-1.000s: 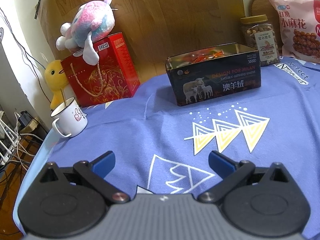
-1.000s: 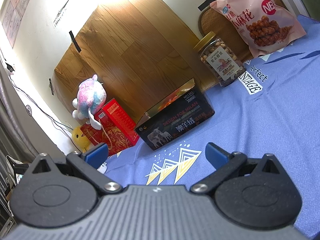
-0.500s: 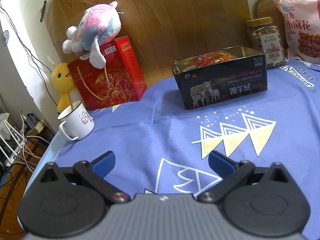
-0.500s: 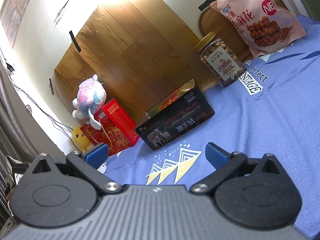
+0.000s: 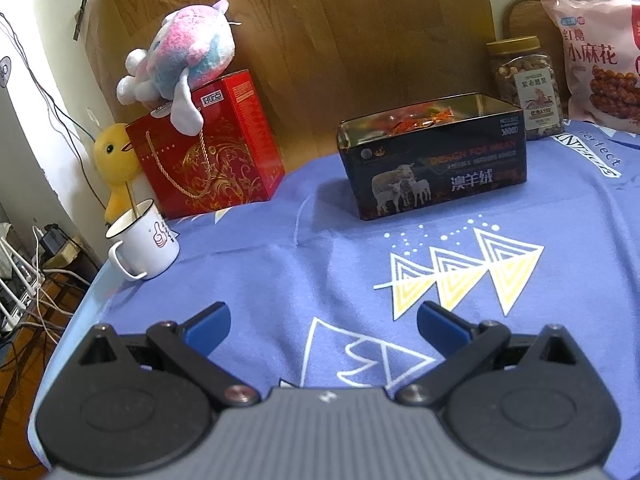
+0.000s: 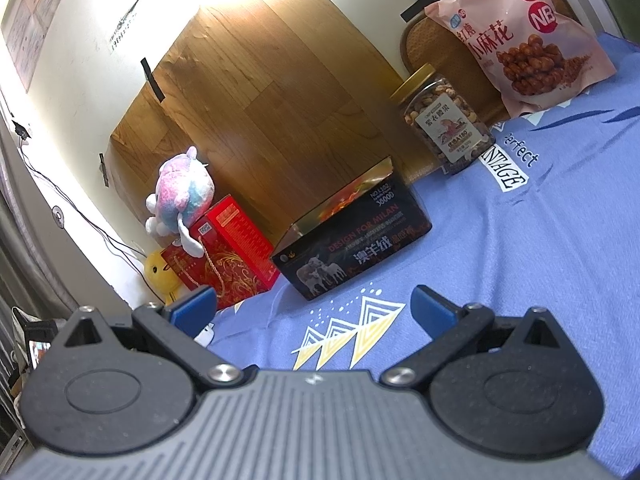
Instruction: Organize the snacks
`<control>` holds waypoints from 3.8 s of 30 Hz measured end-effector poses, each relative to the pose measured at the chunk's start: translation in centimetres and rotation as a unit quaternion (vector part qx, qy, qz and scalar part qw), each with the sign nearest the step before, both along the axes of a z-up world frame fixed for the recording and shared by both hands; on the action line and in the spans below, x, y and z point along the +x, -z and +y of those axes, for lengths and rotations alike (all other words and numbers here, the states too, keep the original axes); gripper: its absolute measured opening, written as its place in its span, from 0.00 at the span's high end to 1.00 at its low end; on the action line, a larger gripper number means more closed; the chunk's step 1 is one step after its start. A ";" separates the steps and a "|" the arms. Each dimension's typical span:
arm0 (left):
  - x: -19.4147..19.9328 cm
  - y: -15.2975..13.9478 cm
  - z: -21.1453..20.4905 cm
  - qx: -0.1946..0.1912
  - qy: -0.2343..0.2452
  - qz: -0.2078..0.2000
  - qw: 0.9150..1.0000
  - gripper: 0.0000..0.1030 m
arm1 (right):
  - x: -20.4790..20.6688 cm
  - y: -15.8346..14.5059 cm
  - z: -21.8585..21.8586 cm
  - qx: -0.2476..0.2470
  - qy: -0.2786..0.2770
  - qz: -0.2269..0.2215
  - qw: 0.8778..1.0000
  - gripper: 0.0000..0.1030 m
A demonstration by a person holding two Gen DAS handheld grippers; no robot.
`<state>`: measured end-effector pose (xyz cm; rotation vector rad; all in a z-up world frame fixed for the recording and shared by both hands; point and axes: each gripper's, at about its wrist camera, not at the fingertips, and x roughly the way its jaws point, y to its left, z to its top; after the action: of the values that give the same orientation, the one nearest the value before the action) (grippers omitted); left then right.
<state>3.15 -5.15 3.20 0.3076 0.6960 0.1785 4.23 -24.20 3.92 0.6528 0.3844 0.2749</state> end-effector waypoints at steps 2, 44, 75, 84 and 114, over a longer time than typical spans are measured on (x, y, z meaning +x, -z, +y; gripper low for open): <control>0.0 0.0 -0.1 0.001 0.001 -0.001 1.000 0.00 | 0.0 0.0 0.0 -0.001 0.001 -0.001 1.000 0.00; 0.9 -0.7 -2.3 -0.088 0.058 -0.001 0.994 0.00 | -2.2 0.1 -1.7 -0.051 0.070 0.012 0.996 0.00; 1.7 -1.6 -5.6 -0.099 0.092 0.000 0.991 0.00 | -5.2 0.2 -1.3 -0.102 0.087 0.003 0.991 0.03; 1.5 -1.5 -5.9 -0.090 0.088 -0.001 0.992 0.00 | -5.5 0.4 -1.5 -0.098 0.081 -0.002 0.992 0.04; 2.9 -3.2 -2.6 -0.064 0.037 -0.013 0.997 0.00 | -1.7 -1.3 -1.7 -0.073 0.024 -0.007 0.997 0.05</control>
<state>6.08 -7.76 6.37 0.2084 0.6661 0.0666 2.53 -25.91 5.18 0.5163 0.3702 0.2038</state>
